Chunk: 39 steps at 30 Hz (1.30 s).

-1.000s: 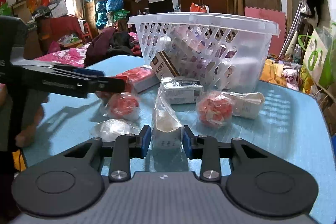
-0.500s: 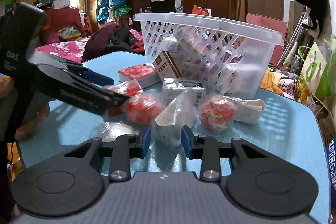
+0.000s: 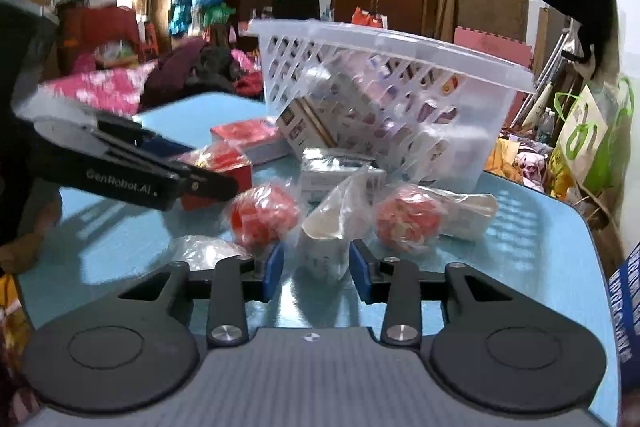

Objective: Organize objects
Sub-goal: 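Grasp the red gift box with the left tool while the right tool grasps the clear bag, then carry both items over the white basket and open both tools to drop them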

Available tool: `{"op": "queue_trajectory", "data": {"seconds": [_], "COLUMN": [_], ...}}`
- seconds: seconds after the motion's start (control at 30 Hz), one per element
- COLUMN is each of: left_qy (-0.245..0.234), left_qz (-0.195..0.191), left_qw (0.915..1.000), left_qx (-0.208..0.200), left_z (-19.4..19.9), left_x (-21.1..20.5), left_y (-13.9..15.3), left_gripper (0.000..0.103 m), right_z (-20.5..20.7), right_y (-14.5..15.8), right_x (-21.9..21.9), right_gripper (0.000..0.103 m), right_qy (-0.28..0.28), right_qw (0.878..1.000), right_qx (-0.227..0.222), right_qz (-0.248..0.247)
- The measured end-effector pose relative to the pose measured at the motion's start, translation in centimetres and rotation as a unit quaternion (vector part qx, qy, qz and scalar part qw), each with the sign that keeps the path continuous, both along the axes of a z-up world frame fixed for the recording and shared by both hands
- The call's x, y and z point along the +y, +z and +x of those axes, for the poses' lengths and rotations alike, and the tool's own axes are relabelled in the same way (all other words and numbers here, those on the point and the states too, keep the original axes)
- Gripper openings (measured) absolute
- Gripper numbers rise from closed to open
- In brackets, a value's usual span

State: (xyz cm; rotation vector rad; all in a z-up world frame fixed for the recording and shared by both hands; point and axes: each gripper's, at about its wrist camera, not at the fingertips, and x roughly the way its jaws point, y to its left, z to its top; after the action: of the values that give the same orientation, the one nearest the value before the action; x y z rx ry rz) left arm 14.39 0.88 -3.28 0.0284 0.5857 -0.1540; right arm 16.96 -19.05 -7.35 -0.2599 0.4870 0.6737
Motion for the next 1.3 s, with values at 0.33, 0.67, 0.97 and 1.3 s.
{"op": "queue_trajectory", "data": {"seconds": [0.33, 0.67, 0.97, 1.3], "left_qy": [-0.005, 0.007, -0.007, 0.023], "left_qz": [0.005, -0.009, -0.087, -0.091], "left_qw": [1.0000, 0.9980, 0.9884, 0.9925], "left_qx": [-0.006, -0.062, -0.125, -0.079], "left_z": [-0.3, -1.9, -1.7, 10.7], "left_x": [-0.2, 0.4, 2.2, 0.6], "left_y": [0.0, 0.9, 8.4, 14.2], "left_gripper": [0.055, 0.055, 0.055, 0.067], "right_z": [-1.1, -3.3, -3.0, 5.1], "right_y": [0.2, 1.6, 7.7, 13.9], "right_x": [-0.4, -3.1, -3.4, 1.9], "right_gripper": [0.033, 0.032, 0.032, 0.041], "right_qy": [-0.026, -0.038, -0.027, -0.022], "right_qw": [0.999, 0.996, 0.989, 0.985], "right_qx": [-0.032, -0.071, -0.120, -0.163], "right_qz": [0.004, 0.035, 0.085, 0.045]}}
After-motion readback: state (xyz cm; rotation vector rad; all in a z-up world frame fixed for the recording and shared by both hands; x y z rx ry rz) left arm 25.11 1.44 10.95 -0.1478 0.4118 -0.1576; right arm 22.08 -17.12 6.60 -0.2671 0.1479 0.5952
